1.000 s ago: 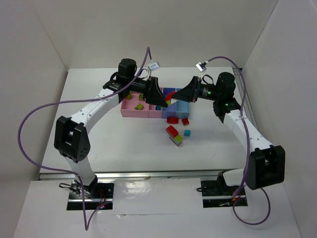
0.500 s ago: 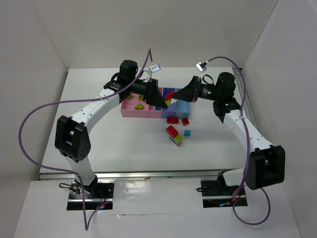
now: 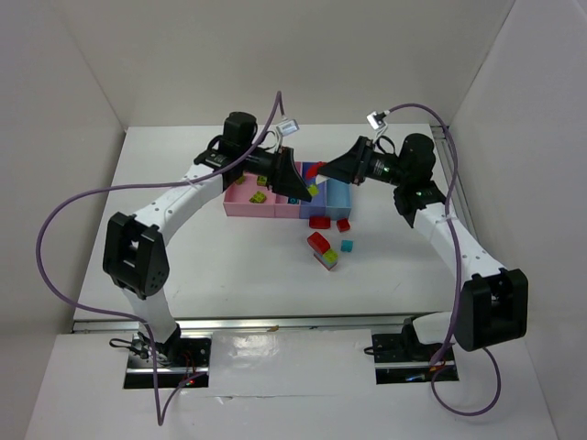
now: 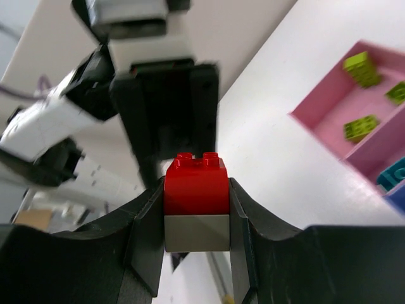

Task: Sort the legos into containers by color

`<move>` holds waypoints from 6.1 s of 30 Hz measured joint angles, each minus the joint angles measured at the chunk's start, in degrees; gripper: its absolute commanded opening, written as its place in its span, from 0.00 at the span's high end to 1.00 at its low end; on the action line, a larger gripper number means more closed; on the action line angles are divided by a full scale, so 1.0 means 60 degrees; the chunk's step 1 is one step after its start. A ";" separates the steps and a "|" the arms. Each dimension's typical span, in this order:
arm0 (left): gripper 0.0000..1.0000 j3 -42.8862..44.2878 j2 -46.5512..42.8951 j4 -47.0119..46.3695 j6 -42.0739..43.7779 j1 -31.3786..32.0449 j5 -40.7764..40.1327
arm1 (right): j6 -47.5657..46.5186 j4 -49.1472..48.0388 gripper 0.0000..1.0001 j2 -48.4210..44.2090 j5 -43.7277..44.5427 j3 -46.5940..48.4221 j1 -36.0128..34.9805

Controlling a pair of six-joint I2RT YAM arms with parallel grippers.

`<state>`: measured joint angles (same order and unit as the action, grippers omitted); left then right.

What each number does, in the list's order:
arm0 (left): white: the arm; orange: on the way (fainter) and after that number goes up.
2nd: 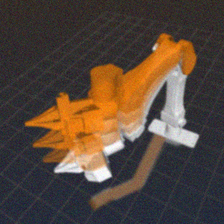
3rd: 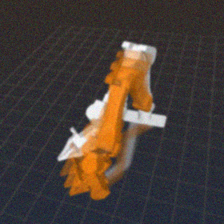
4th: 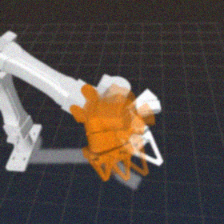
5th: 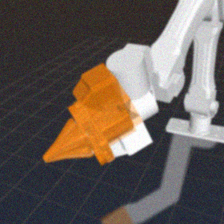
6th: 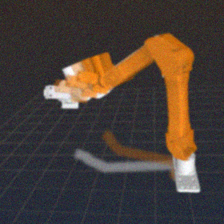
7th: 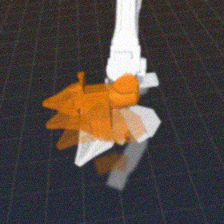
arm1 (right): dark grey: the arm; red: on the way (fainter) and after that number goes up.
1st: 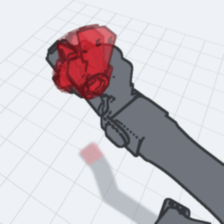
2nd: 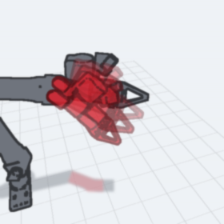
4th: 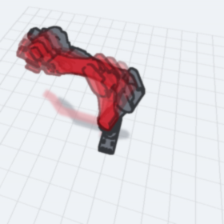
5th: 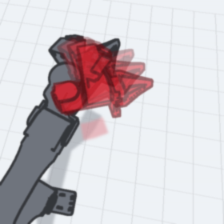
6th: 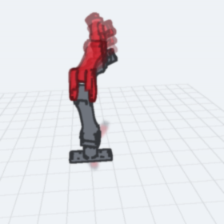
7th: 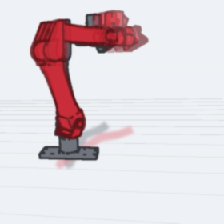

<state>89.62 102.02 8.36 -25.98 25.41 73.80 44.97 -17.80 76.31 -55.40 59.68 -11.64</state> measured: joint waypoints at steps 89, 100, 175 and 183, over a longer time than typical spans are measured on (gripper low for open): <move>0.06 0.1628 0.0718 0.1224 0.0310 -0.0404 -0.0299 | -0.2681 0.2386 1.00 0.1118 -0.2444 0.0994 0.0408; 0.12 0.2062 0.1184 0.1650 0.0375 -0.0018 -0.0219 | -0.2521 0.2098 1.00 0.1147 -0.2579 0.1016 0.0193; 1.00 0.2124 0.1406 0.1683 0.0415 -0.0372 -0.0186 | -0.1960 0.1319 0.89 0.1428 -0.2452 0.0739 0.0470; 1.00 0.2014 0.1406 0.1599 0.0106 -0.1005 -0.0674 | -0.3923 0.3934 0.92 0.1424 -0.1858 0.0586 0.1370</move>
<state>101.71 110.45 17.96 -25.34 19.38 69.76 21.43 5.80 84.86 -66.54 63.20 -3.42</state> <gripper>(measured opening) 0.444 0.442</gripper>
